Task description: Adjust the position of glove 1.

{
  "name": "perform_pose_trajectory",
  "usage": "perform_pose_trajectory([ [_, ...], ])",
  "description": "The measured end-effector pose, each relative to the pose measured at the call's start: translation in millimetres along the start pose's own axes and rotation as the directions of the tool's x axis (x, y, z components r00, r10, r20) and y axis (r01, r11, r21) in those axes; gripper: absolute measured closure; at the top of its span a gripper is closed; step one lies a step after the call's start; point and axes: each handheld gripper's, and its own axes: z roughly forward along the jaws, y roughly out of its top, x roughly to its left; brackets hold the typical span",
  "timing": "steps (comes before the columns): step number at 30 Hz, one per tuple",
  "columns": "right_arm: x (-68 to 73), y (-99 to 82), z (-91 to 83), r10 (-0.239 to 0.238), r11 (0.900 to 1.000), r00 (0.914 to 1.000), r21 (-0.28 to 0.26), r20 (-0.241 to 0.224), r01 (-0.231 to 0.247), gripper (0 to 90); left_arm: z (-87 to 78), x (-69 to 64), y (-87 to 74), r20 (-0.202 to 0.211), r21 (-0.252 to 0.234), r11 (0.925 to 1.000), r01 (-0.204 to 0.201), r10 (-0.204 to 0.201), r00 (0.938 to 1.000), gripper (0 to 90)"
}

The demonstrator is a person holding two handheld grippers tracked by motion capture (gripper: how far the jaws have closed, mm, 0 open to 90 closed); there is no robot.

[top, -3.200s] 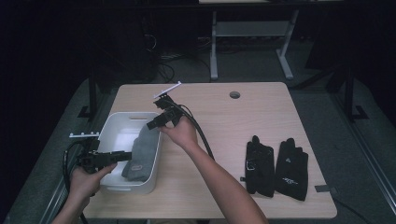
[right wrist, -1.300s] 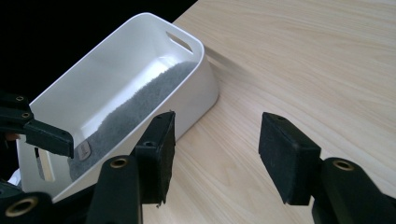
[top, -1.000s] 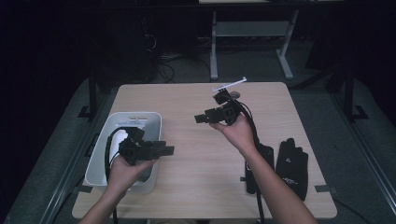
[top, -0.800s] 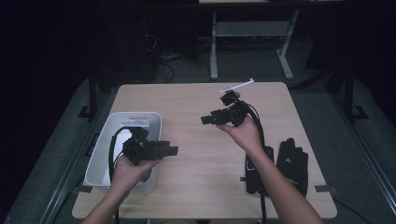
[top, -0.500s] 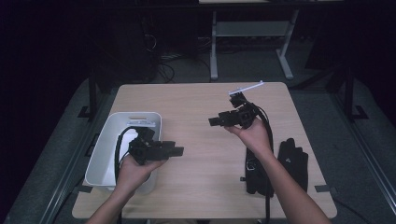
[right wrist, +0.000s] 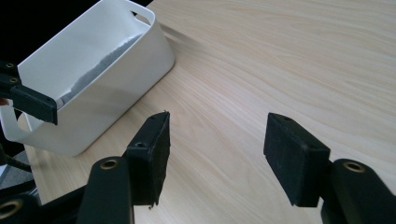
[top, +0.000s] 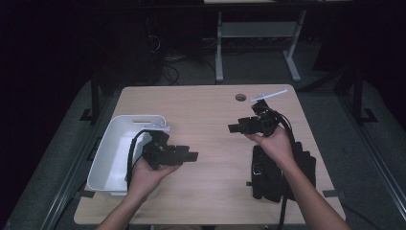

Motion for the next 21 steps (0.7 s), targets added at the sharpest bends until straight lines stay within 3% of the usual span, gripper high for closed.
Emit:
perform_pose_trajectory([
  [21, -25.4, -46.6, -33.7, 0.031, 0.9995, 0.9977, 0.000, 0.060, -0.031, 39.6, 29.6, -15.8, 1.7, 0.034, 0.026, 0.9991, -0.033, 0.032, 0.9989, 41.7],
])
